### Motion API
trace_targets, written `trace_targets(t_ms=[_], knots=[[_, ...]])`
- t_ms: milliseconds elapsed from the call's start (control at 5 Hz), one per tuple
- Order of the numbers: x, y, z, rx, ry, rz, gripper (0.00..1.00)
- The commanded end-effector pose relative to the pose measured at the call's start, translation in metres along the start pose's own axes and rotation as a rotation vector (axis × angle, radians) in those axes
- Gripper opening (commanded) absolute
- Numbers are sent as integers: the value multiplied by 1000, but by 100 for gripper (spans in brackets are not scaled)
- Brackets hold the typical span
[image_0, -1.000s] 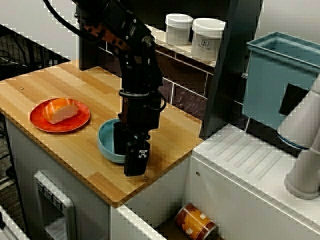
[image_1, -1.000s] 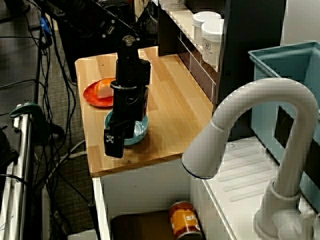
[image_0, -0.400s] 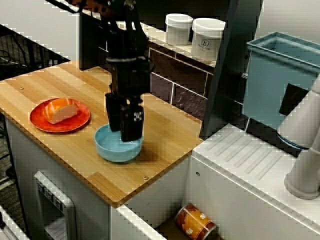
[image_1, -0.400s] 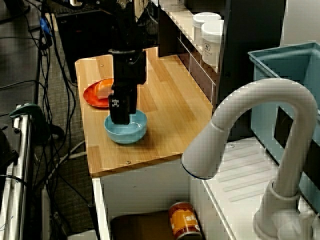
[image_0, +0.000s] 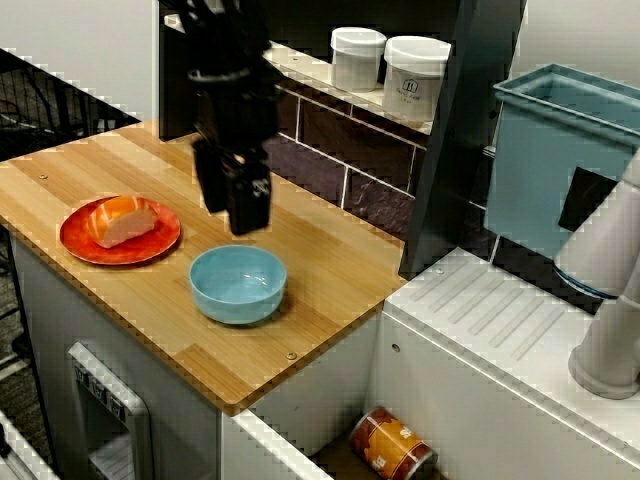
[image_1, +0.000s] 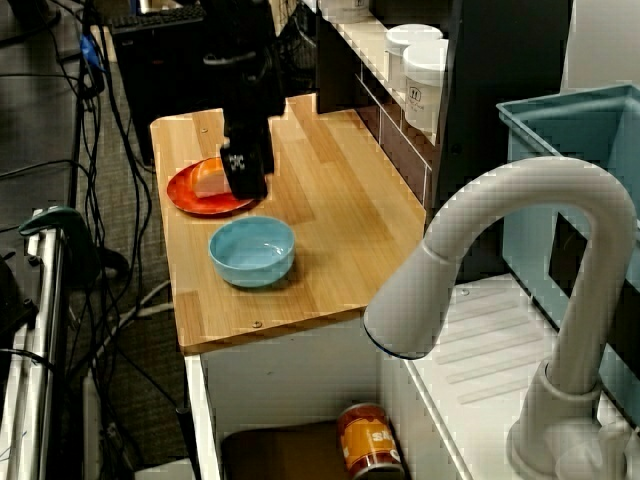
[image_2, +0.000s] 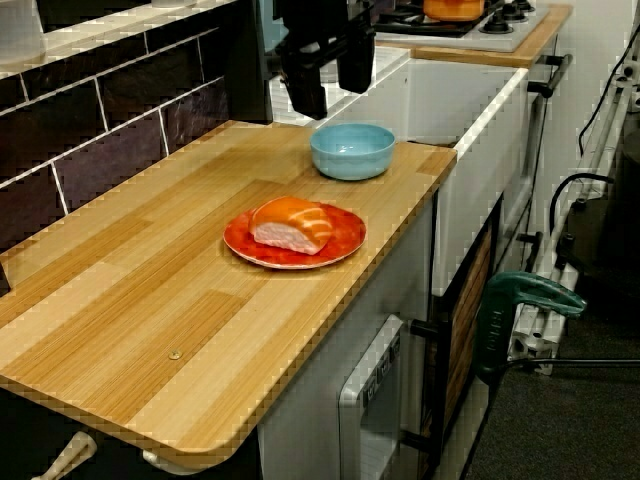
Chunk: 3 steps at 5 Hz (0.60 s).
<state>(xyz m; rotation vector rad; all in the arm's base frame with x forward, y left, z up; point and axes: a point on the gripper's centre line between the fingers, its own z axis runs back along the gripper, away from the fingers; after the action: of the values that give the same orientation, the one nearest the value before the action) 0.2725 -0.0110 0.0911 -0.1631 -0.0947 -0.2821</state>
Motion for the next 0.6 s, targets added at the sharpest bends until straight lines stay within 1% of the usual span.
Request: trace_targets(t_ms=[0, 200, 400], knots=[[-19, 51, 35, 133, -131, 121, 100], [-29, 82, 35, 166, -129, 172, 100], [-37, 101, 28, 191, -136, 196, 100]])
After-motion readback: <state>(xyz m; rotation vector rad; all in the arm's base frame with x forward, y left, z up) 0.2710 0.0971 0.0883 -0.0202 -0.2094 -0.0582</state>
